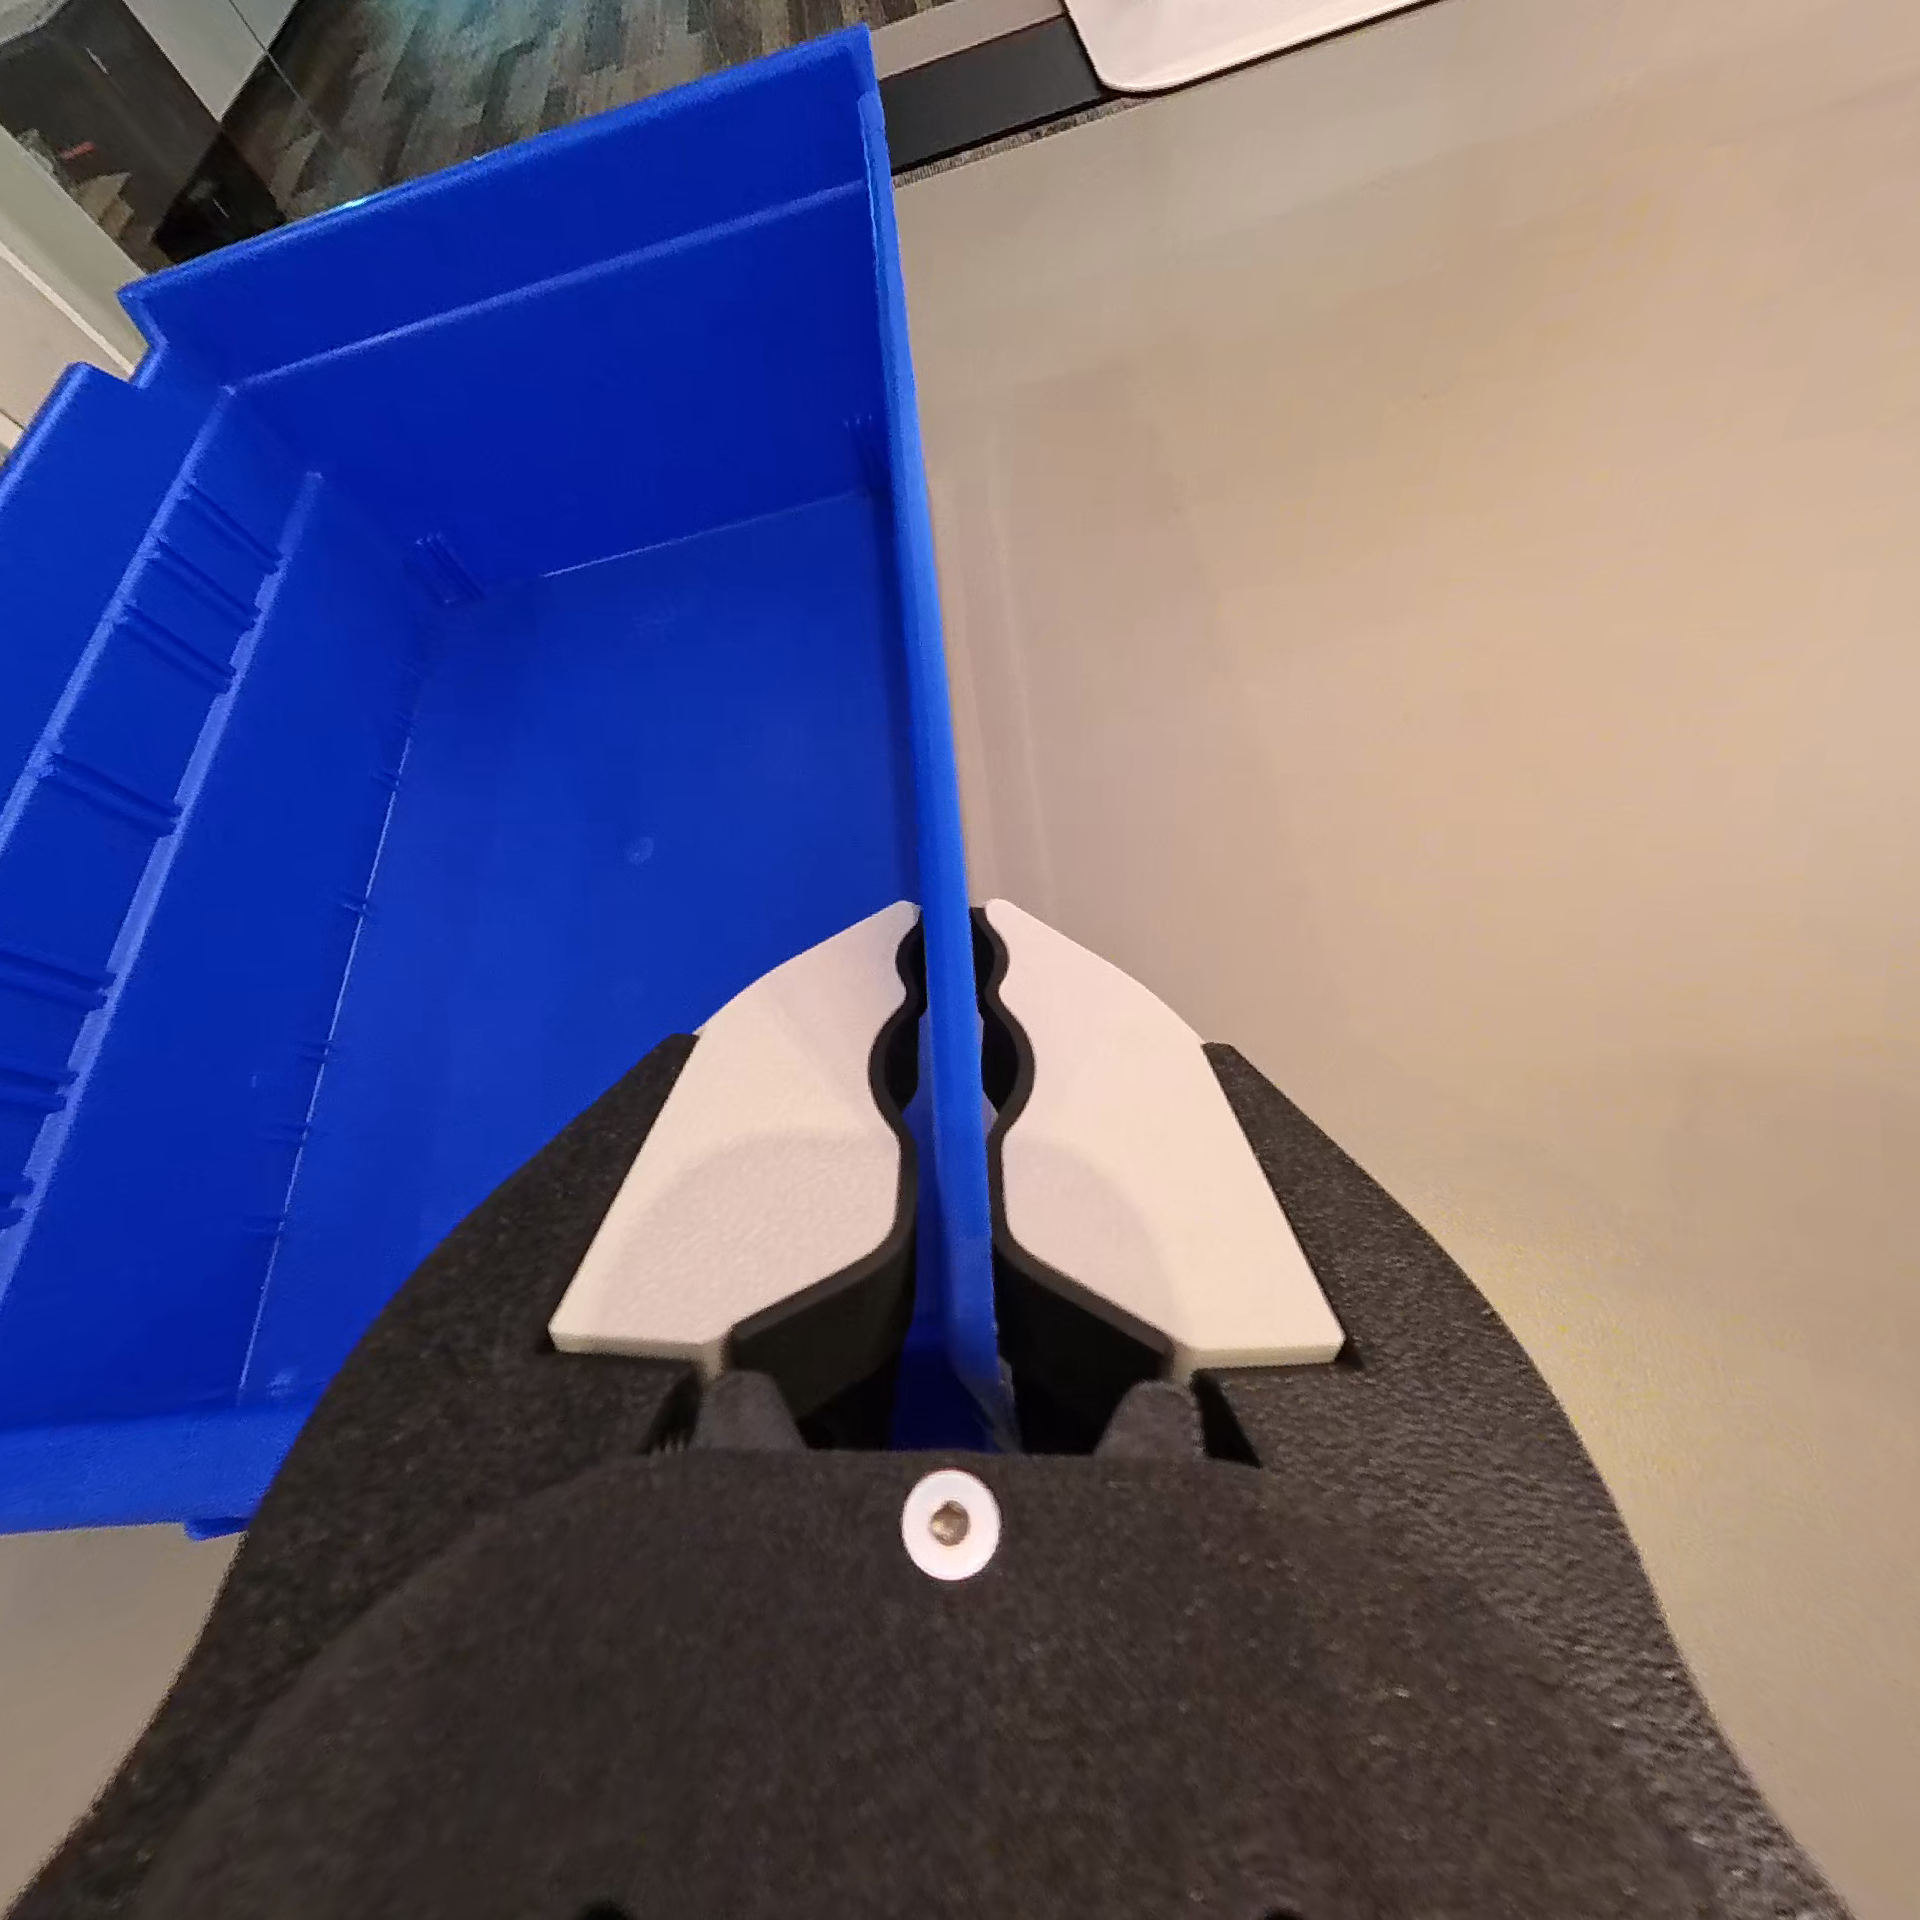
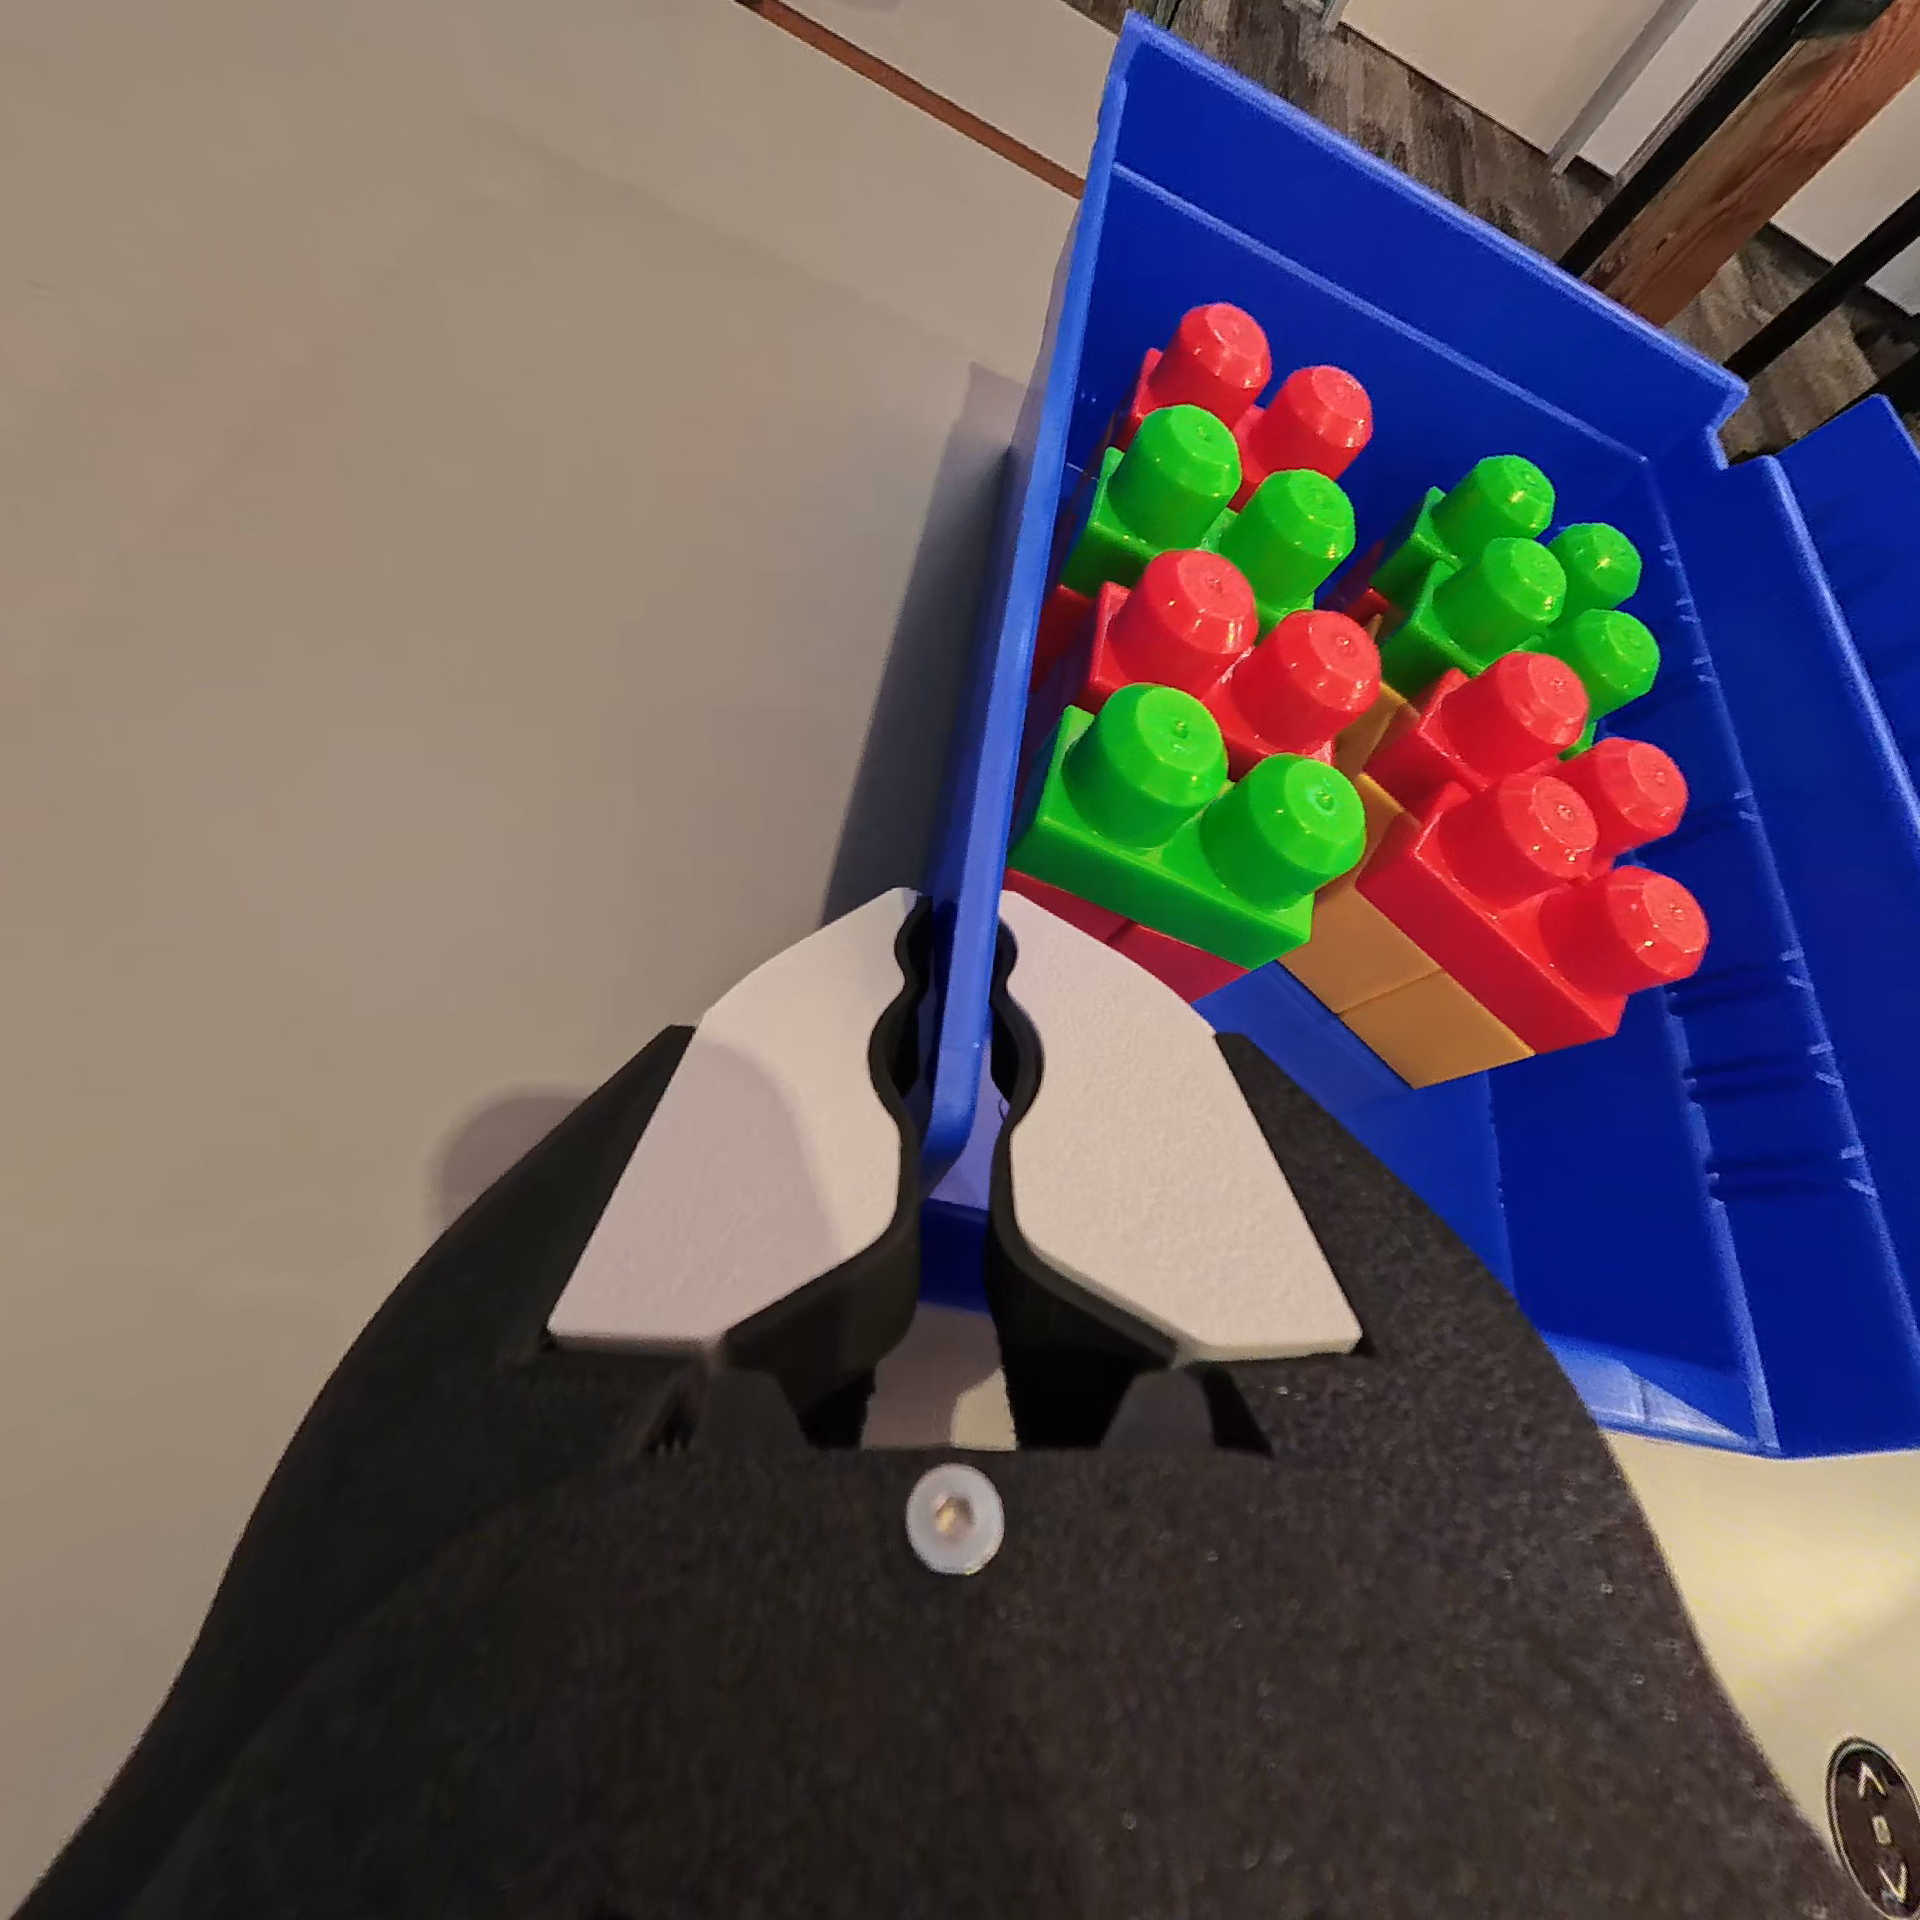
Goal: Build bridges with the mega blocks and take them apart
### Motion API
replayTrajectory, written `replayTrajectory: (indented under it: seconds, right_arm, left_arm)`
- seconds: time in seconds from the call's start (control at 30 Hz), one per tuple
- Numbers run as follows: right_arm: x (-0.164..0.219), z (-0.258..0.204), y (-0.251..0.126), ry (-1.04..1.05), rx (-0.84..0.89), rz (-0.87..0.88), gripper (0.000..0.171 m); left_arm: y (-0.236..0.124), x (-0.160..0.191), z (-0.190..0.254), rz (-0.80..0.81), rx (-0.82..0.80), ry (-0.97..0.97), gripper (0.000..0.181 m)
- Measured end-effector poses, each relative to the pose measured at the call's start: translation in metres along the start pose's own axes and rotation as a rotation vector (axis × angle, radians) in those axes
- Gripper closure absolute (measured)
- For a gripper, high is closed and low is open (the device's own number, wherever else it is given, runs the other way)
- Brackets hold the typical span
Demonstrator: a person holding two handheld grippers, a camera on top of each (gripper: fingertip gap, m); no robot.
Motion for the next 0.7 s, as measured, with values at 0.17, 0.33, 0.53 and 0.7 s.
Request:
replayTrajectory:
  seconds: [0.17,0.33,0.53,0.7]
  right_arm:
    - [-0.0022,-0.0005,0.0045,-0.001,0.007,0.0,0.163]
    - [-0.0054,-0.0013,0.0086,0.003,0.006,-0.001,0.162]
    - [-0.0059,-0.0015,0.0097,0.0,0.002,0.001,0.161]
    - [-0.0061,-0.0018,0.0099,-0.001,-0.001,0.001,0.161]
  left_arm:
    - [0.0015,-0.001,0.0,0.0,-0.004,-0.002,0.174]
    - [0.0037,-0.0024,-0.0005,0.0,-0.006,-0.004,0.174]
    - [0.0063,-0.0038,-0.0017,0.0,-0.008,-0.005,0.174]
    - [0.0077,-0.0046,-0.0021,0.003,-0.01,-0.009,0.174]
Point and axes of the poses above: each gripper's, where its closed fingertips meet, y out along the fingers, x out of its underside, z = x × y across the jaws, the point moved 1 cm from there along -y, back along the fingers, and after that the axes turned 3 degrees about x, right-handed, at the moved point
